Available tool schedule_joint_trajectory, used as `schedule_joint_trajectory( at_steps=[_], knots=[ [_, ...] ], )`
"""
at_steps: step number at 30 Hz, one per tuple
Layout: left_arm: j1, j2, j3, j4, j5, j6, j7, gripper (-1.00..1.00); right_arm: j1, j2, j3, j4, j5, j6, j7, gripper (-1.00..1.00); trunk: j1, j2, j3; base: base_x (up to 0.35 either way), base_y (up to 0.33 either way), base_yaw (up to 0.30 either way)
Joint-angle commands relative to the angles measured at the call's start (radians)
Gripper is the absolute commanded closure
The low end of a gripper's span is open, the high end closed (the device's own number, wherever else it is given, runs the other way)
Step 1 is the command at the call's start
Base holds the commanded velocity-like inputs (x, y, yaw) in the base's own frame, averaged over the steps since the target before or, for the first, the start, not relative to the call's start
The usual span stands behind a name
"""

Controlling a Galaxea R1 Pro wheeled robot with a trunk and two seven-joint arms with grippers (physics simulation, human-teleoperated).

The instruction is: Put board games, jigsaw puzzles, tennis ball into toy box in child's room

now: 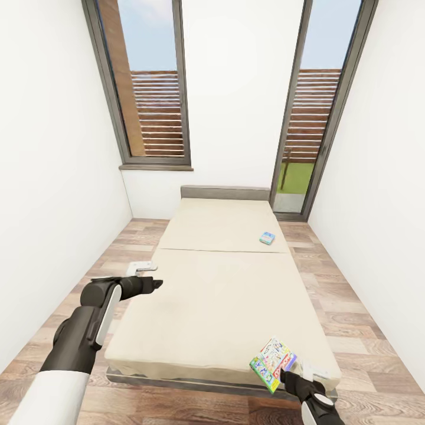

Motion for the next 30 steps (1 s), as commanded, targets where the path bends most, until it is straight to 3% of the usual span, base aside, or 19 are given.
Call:
schedule_joint_trajectory(
  at_steps=[1,5,20,30],
  knots=[
    [-0.001,0.000,0.001,-0.001,0.005,0.006,0.000,-1.00,0.000,0.000,-0.002,0.003,-0.005,0.004,-0.002,-1.00,0.001,-0.002,-0.002,0.000,0.000,0.000],
    [-0.001,0.000,0.001,-0.001,0.004,0.007,0.000,-1.00,0.000,-0.001,-0.002,0.011,-0.004,0.002,-0.002,-1.00,0.001,-0.002,-0.002,0.000,0.000,0.000],
    [-0.001,-0.001,0.001,-0.001,0.004,0.008,0.001,-1.00,0.000,-0.017,-0.008,0.016,-0.008,-0.001,0.004,-1.00,0.058,-0.107,-0.049,0.000,0.000,0.000],
    [-0.001,-0.001,0.001,-0.001,0.004,0.008,0.001,-1.00,0.000,-0.018,-0.061,0.066,-0.046,-0.053,0.006,-1.00,0.096,-0.177,-0.081,0.000,0.000,0.000]
  ],
)
